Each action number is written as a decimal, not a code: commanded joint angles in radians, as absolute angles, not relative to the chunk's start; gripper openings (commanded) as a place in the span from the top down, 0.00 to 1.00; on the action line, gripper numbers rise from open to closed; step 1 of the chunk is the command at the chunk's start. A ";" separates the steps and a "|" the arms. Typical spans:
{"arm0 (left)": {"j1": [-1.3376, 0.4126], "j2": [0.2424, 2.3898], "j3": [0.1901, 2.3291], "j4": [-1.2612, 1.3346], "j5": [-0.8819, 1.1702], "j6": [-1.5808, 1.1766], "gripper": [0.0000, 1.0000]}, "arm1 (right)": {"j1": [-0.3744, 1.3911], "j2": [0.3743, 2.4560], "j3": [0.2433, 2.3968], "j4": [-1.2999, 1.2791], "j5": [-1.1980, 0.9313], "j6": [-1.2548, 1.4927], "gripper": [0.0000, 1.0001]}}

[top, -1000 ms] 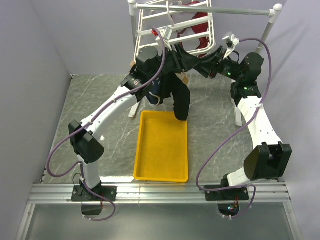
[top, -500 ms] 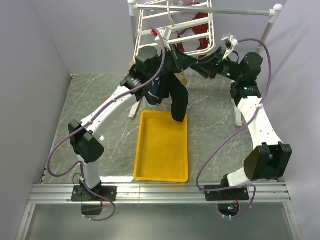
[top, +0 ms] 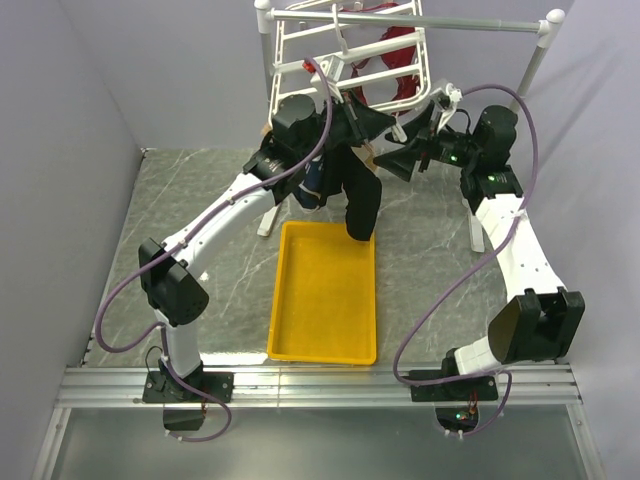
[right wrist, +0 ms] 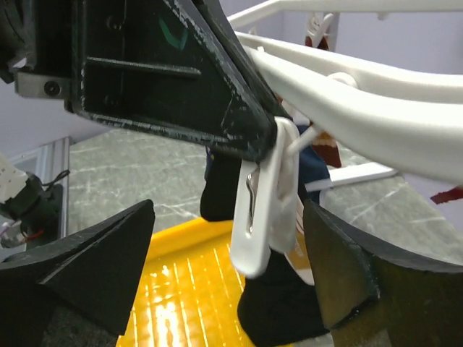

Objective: Clip the underwear to the hanger

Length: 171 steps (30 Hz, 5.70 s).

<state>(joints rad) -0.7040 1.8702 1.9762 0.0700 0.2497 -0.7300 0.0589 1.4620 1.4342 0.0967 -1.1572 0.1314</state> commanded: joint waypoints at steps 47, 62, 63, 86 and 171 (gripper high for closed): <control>-0.545 1.698 1.853 0.063 0.517 -0.651 1.00 | -0.022 1.882 1.416 0.534 -1.467 0.051 0.03; -0.512 1.664 1.790 0.080 0.581 -0.663 1.00 | 0.061 2.101 1.581 0.883 -1.554 0.377 0.02; -0.511 1.664 1.792 0.080 0.581 -0.663 1.00 | 0.066 2.117 1.607 0.987 -1.558 0.479 0.02; -0.499 1.674 1.816 0.083 0.592 -0.667 1.00 | 0.129 2.014 1.364 1.379 -1.629 0.732 0.15; -0.488 1.729 1.746 0.147 0.692 -0.478 1.00 | 0.035 1.738 1.453 1.552 -1.638 1.362 1.00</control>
